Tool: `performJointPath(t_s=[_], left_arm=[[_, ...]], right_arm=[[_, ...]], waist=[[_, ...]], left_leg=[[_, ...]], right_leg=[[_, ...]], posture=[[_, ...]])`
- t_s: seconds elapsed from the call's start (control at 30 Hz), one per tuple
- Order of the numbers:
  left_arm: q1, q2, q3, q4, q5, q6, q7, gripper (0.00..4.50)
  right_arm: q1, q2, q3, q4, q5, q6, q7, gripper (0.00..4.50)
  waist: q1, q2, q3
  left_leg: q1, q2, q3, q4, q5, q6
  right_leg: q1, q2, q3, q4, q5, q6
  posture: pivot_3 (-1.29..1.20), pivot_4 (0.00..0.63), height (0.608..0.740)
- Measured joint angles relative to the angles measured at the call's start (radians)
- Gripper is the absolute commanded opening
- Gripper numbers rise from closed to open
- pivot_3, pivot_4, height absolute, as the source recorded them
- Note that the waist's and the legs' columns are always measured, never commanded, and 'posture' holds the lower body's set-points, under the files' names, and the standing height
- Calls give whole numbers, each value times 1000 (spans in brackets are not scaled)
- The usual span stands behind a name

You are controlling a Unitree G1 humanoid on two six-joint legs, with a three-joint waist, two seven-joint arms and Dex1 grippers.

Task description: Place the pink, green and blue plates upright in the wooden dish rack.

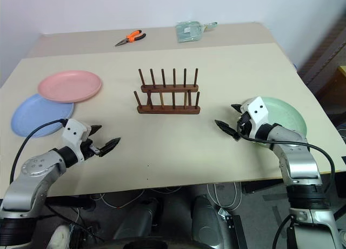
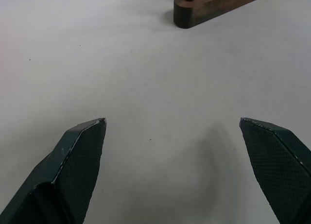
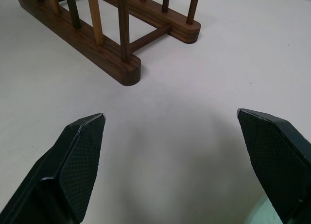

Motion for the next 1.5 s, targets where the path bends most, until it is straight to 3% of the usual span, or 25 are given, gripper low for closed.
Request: performJointPath(t_s=[0.3, 0.47, 0.73, 0.87, 0.97, 1.17, 1.33, 1.5], left_arm=[[-64, -8, -38, 36, 24, -26, -6, 4500], [-211, -3, -117, 193, 43, -54, -88, 4500], [-699, -105, -317, 818, 179, -272, -282, 4500], [-835, -160, -347, 1052, 220, -390, -362, 4500], [-877, -179, -351, 1145, 236, -452, -401, 3619], [-884, -201, -345, 1185, 245, -517, -438, 846], [-831, -186, -348, 1104, 257, -531, -467, 775], [-656, -135, -377, 784, 237, -476, -557, 775]], right_arm=[[-54, 21, 30, 14, -19, -20, -8, 4433], [-43, 44, 34, -18, 2, 19, -5, 4433], [59, 71, 26, -192, 22, 69, -87, 4433], [108, 86, 18, -263, 14, 69, -153, 4433], [150, 87, 20, -282, -6, 68, -181, 4500], [181, 88, 20, -300, -11, 66, -207, 4500], [166, 87, 20, -284, -17, 54, -204, 4500], [147, 51, 8, -229, -25, 21, -182, 4500]], waist=[[1, 0, 0], [3, 0, 0], [4, -1, 0], [-4, -1, 0], [-1, -1, 0], [-1, -1, -1], [-5, -1, -1], [-3, -1, -1]], left_leg=[[0, 0, 0, 0, 0, 0], [0, -1, 0, 0, 0, 0], [-1, -2, 0, 1, 0, 1], [-1, -1, 0, 1, 0, 1], [-1, -2, 0, 2, 0, 1], [0, -2, 0, 3, 0, 1], [0, -2, 0, 3, 0, 1], [0, -2, 0, 2, -1, 1]], right_leg=[[0, 0, 0, 0, 1, 1], [0, 0, 0, 0, 1, 2], [0, 0, -1, 0, 2, 3], [-1, 0, 0, 0, 2, 3], [0, 0, 0, 0, 2, 4], [0, 0, 0, 2, 2, 4], [0, 0, 0, 2, 2, 5], [0, -1, 0, 1, 2, 5]], posture=[[0, 150, 740], [0, 150, 740], [0, 150, 740], [0, 150, 740], [0, 150, 740], [0, 150, 740], [0, 150, 740], [0, 150, 740]])
